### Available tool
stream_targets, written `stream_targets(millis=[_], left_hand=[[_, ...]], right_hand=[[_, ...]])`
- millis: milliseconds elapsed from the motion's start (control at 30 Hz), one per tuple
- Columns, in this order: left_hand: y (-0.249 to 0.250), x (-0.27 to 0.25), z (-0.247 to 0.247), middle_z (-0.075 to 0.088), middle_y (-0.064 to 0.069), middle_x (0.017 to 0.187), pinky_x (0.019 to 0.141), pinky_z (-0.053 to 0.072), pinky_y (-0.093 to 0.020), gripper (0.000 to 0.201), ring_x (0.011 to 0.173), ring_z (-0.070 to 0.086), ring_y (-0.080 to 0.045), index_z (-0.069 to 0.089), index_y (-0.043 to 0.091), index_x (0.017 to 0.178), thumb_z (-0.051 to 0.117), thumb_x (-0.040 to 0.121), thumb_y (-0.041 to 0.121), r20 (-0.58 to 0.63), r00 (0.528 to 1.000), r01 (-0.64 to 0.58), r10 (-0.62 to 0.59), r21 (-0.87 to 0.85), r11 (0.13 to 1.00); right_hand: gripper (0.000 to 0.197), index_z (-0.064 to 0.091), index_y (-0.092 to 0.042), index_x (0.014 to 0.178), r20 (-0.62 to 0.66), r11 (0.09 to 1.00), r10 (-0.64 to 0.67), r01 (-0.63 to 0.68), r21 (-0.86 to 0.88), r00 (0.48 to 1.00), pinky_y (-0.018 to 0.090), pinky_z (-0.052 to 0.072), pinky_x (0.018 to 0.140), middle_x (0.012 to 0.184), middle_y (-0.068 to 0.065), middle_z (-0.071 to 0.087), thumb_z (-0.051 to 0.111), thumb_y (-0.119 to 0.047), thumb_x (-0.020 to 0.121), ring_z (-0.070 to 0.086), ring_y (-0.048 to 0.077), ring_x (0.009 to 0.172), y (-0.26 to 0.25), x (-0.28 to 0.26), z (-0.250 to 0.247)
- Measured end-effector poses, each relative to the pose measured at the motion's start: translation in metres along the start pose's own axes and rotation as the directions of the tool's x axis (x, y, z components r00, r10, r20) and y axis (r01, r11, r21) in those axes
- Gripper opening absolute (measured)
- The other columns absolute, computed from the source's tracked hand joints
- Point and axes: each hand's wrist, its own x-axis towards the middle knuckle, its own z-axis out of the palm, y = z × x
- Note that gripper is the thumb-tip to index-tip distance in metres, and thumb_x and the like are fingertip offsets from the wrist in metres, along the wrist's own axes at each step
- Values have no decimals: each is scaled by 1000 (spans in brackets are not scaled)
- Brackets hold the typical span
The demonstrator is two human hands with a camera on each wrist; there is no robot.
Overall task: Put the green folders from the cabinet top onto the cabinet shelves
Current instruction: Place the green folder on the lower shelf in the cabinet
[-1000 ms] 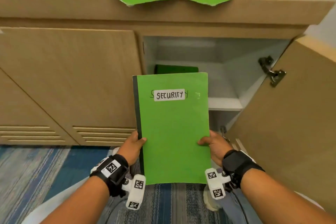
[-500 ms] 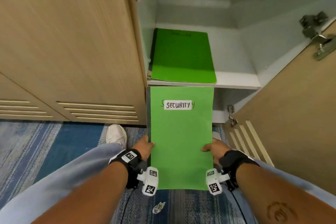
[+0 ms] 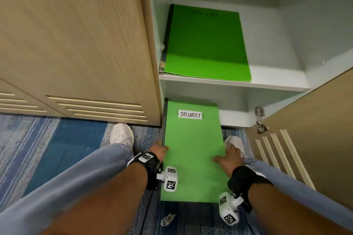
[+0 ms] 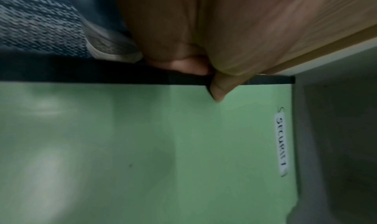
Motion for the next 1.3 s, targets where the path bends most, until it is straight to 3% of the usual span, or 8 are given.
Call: stream_targets(millis=[67,133,233,567,767,867,1000,1300], left_hand=[[8,12,-4,59,-16,123,84,45,-25,33,109,59,-32,50,2,124,52,95,17,3,1000,8,-8,17,1000],[13,24,-6,60,-15,122,79,42,-22,31,104,60,-30,52,2,123,53,95,16,1,1000,10,-10,48,999],[12,42,-8,62,-8,117,83,46,-24,28,105,61,-29,55,4,120,54,94,15,15,1000,3,-3,49,999],[13,84,-10,63,-5,119,89,48,-25,26,101,62,-23,61,5,117,57,93,15,-21,1000,-3,3,9,1000],[24,90,-13,60,-22,125,81,37,-26,53,112,57,-34,58,-3,122,50,96,42,-56,998,15,-17,-32,999],[14,90,-13,56,-23,132,96,39,-31,63,121,53,-35,56,-1,126,41,96,53,-70,997,24,-28,-48,999],[0,79,-12,53,-19,137,101,35,-31,58,126,50,-33,53,4,131,40,98,50,-84,995,48,-50,-26,999],[-21,63,-11,62,-16,121,78,32,-21,48,108,58,-26,59,1,119,53,94,43,-41,999,22,-27,-106,994]], right_hand=[[91,27,-15,145,-30,945,-230,216,-245,973,37,38,105,149,11,29,75,-39,71,36,31,133,-13,-7,3],[106,11,-25,152,187,823,-371,415,-389,910,42,21,119,161,5,7,70,-55,70,14,29,146,-27,-11,12],[122,0,-29,153,457,623,-395,598,-504,797,48,5,121,162,4,-8,71,-67,60,-3,28,149,-37,-8,36],[155,-24,-22,148,616,178,-336,690,-701,712,71,-5,109,155,17,-30,85,-62,45,-19,44,144,-37,19,72],[127,-9,-26,152,589,293,-318,668,-684,743,64,12,114,160,14,-16,84,-25,65,-8,41,147,-52,42,71],[114,-4,-26,153,582,327,-311,660,-676,751,62,14,115,161,11,-14,75,-9,73,-8,39,148,-75,63,61],[110,1,-26,153,544,330,-347,642,-692,764,60,18,115,162,7,-13,72,-2,73,-7,37,148,-97,99,54],[99,11,-20,152,482,295,-424,620,-727,767,52,37,108,159,12,10,62,9,72,17,42,144,-131,140,44]])
